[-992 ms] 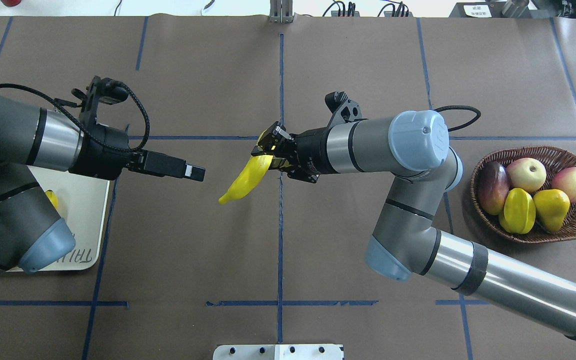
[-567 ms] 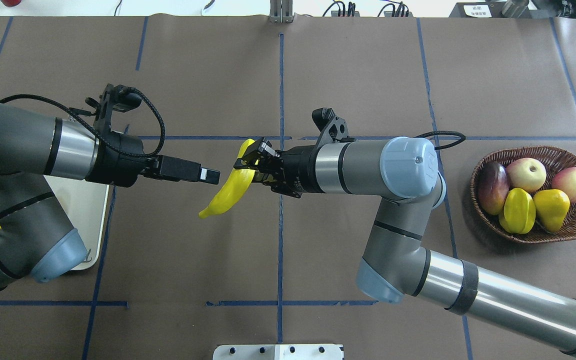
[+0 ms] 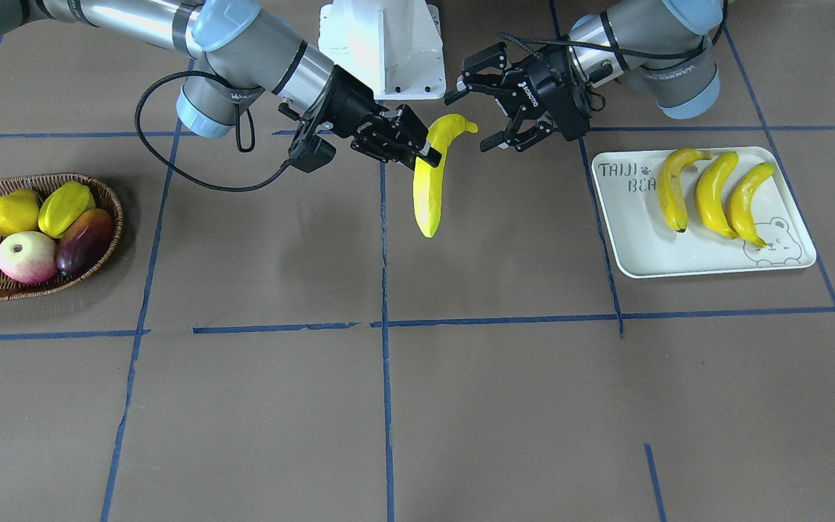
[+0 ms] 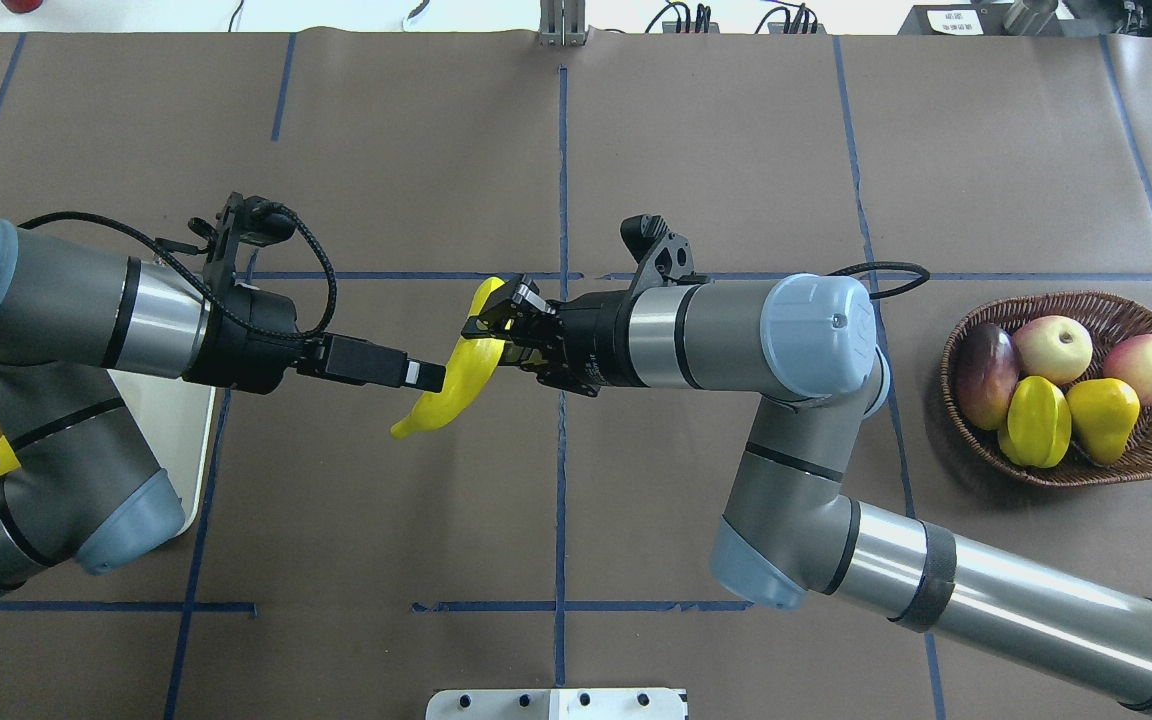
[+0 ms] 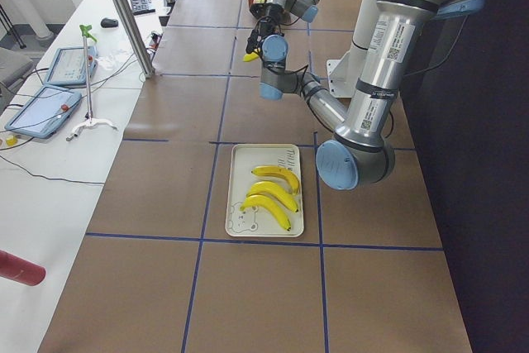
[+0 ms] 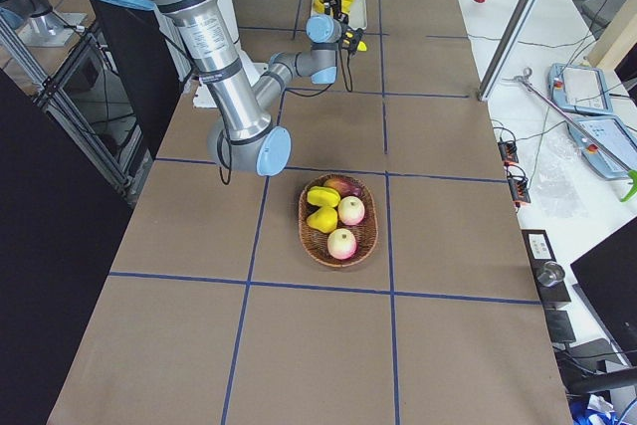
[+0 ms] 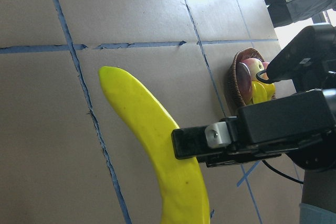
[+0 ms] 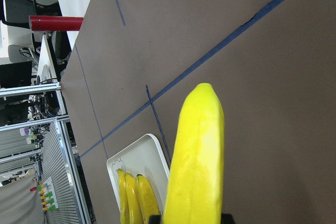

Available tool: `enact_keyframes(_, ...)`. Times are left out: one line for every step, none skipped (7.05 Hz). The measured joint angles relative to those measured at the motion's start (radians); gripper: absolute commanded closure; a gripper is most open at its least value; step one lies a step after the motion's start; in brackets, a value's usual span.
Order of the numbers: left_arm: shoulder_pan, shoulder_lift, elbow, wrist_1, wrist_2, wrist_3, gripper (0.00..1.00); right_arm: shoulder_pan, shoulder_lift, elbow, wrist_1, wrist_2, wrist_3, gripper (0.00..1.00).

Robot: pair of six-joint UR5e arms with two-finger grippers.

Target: Transfer all bananas from basket to plate

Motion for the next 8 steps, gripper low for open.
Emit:
enact_keyframes(0.016,-0.001,0.008,-0.004,-0.001,0.015,0.00,-0.002,0.002,0.000,0.000,0.000,0.000,0.93)
enact_keyframes(0.027,-0.001,0.011,-0.005,-0.001,0.026,0.07,-0.004,0.006,0.002,0.000,-0.001,0.000,0.93)
enact_keyframes(0.033,-0.002,0.012,-0.006,-0.001,0.030,0.18,-0.005,0.010,0.005,0.000,-0.001,0.000,0.92)
enact_keyframes(0.035,-0.003,0.012,-0.006,-0.001,0.030,0.29,-0.005,0.013,0.008,0.000,-0.002,0.001,0.92)
enact_keyframes(0.035,-0.003,0.012,-0.006,-0.002,0.030,0.34,-0.006,0.016,0.008,0.000,-0.002,0.001,0.92)
enact_keyframes(0.035,-0.003,0.011,-0.007,-0.002,0.029,0.37,-0.007,0.018,0.008,0.000,-0.002,0.000,0.91)
enact_keyframes(0.036,-0.004,0.011,-0.007,-0.002,0.029,0.39,-0.008,0.018,0.008,-0.001,-0.002,0.000,0.91)
enact_keyframes(0.036,-0.004,0.010,-0.007,-0.002,0.029,0.40,-0.010,0.018,0.008,-0.001,-0.003,-0.001,0.91)
